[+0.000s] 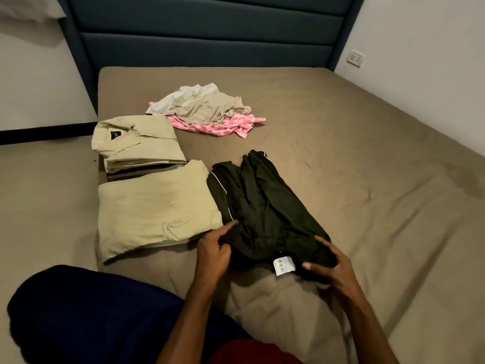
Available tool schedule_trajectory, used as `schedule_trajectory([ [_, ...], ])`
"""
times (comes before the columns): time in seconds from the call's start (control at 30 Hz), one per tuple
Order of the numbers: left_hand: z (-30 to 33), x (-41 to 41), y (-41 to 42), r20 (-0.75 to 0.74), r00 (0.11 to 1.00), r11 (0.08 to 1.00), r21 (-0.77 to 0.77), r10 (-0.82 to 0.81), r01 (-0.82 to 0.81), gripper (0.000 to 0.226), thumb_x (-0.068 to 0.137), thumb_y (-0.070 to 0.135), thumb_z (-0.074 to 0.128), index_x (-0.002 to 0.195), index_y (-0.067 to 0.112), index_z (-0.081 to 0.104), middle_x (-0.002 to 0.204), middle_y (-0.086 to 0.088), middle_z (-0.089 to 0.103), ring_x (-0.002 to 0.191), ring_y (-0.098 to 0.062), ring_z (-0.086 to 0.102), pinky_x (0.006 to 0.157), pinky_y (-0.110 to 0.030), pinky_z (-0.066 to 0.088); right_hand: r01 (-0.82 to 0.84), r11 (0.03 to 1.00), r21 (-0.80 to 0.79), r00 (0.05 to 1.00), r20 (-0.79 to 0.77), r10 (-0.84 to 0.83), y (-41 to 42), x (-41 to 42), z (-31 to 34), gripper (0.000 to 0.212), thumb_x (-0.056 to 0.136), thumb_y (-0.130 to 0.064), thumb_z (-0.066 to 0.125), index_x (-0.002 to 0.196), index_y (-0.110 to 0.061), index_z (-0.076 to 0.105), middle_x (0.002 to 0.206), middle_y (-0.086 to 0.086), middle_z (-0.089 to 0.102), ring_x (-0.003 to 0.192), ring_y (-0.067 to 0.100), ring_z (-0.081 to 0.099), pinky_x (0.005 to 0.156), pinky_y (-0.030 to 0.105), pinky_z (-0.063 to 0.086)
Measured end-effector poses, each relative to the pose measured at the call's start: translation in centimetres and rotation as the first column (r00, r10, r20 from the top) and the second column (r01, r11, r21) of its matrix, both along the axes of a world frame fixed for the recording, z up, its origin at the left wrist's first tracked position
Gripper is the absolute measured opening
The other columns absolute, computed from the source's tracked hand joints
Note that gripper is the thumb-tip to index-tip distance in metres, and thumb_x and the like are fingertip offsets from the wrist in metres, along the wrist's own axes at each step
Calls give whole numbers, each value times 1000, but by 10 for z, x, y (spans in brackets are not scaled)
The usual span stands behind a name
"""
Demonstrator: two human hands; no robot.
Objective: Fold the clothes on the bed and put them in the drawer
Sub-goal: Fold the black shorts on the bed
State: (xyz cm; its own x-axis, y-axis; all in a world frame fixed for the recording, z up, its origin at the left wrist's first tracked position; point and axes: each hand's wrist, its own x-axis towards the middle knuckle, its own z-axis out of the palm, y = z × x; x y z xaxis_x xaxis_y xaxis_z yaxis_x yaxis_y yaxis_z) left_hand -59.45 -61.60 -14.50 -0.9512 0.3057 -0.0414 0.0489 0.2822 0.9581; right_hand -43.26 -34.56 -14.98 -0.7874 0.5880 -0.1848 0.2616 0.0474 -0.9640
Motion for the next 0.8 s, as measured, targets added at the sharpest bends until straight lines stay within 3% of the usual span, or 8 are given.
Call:
schedule_trajectory([
  [0.1,-3,-1,3,8,995,987,-122,-100,101,45,75,-3,65,99,32,80,91,18,75,87,0,70,82,-23,58,-222,972,72,970,119,212,12,7,-3,102,49,-11,103,139,-37,63,138,-13,63,127,2,59,104,25,51],
  [0.2,0,0,4,-10,994,979,-170,-113,110,20,73,11,77,86,25,73,82,13,71,77,-3,66,68,-22,53,-232,969,85,964,156,217,18,8,-1,97,54,-4,100,138,-34,64,136,-13,63,119,-2,62,98,22,54],
  [0.27,5,0,2,9,994,985,-139,-105,105,23,73,14,81,91,22,68,86,10,69,80,-6,66,66,-16,53,-104,993,61,989,112,97,13,6,6,74,66,7,90,131,-24,69,128,0,70,106,6,70,89,31,61],
  [0.37,8,1,-1,52,995,995,-59,-80,83,34,72,17,84,99,23,64,92,9,70,85,-7,68,71,-25,60,93,994,-53,995,47,-90,10,3,10,43,73,4,86,112,-9,76,105,11,77,79,19,75,66,28,60],
  [0.5,10,0,-4,65,997,983,181,-44,32,56,84,3,76,128,36,68,112,12,74,105,-5,70,89,-24,58,302,915,-267,950,-1,-313,11,7,4,54,52,-17,92,98,6,73,82,19,68,58,24,66,54,26,58],
  [0.57,14,3,-4,51,998,977,215,-30,19,63,87,-9,62,131,36,68,120,12,74,110,-2,68,96,-25,55,348,872,-344,925,-23,-379,13,10,3,40,65,-13,87,101,0,76,85,14,71,54,20,66,53,23,58],
  [0.67,19,5,-4,165,980,945,286,113,-157,44,89,-12,57,107,21,80,105,-1,78,92,-16,76,76,-43,65,317,839,-442,924,-57,-379,14,13,8,24,69,-5,83,92,-9,77,94,13,74,64,21,71,63,26,63],
  [0.8,19,0,-8,333,910,862,355,246,-362,12,92,0,66,94,8,75,90,-11,77,81,-25,76,58,-38,63,256,868,-426,940,-100,-327,21,18,18,27,75,13,71,99,0,68,106,19,69,85,30,72,71,38,65],
])
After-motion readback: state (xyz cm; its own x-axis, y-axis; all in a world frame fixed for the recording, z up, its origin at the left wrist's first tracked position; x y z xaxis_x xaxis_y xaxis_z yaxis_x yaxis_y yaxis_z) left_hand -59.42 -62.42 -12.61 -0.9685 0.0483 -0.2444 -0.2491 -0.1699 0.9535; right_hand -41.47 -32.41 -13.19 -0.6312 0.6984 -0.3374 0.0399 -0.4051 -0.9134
